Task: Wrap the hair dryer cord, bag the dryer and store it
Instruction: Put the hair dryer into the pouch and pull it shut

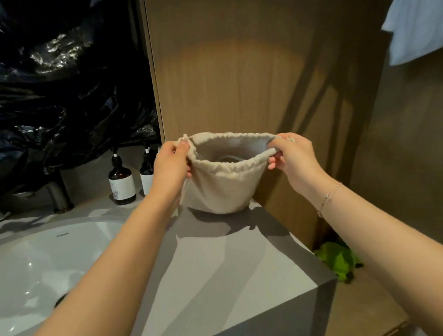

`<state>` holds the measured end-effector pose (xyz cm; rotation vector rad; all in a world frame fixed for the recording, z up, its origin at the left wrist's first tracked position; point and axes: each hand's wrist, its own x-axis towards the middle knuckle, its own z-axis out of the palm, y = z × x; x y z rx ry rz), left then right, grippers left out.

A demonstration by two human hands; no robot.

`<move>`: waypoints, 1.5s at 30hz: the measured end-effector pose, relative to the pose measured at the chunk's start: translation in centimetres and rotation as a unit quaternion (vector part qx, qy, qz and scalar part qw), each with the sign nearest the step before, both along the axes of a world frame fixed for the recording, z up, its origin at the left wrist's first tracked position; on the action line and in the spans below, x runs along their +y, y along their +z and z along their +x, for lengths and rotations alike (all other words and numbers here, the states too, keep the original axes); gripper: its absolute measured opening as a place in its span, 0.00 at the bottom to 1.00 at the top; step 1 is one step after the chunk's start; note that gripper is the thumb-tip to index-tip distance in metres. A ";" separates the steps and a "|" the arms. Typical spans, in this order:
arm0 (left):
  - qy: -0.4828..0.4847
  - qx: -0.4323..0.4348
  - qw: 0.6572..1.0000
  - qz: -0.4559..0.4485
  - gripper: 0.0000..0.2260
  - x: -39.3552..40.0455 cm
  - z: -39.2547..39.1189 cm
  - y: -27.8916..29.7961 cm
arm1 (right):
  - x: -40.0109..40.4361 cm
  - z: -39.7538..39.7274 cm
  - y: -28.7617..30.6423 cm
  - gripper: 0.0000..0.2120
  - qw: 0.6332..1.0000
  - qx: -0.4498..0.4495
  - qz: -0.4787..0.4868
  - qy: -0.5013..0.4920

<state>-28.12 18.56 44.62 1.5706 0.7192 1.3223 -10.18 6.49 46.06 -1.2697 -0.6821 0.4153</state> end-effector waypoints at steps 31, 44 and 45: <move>-0.007 -0.264 0.945 -0.192 0.10 0.4 -5.7 9.1 | -2.0 0.6 5.3 0.10 0.878 -0.442 -0.184 -0.020; 0.009 -0.136 0.989 -0.063 0.15 2.4 -8.9 6.6 | -1.1 -1.0 6.1 0.11 0.979 0.027 -0.066 0.189; 0.052 -0.053 0.997 0.006 0.15 2.5 -9.1 6.2 | -1.0 -0.8 6.2 0.11 0.980 0.088 -0.033 0.177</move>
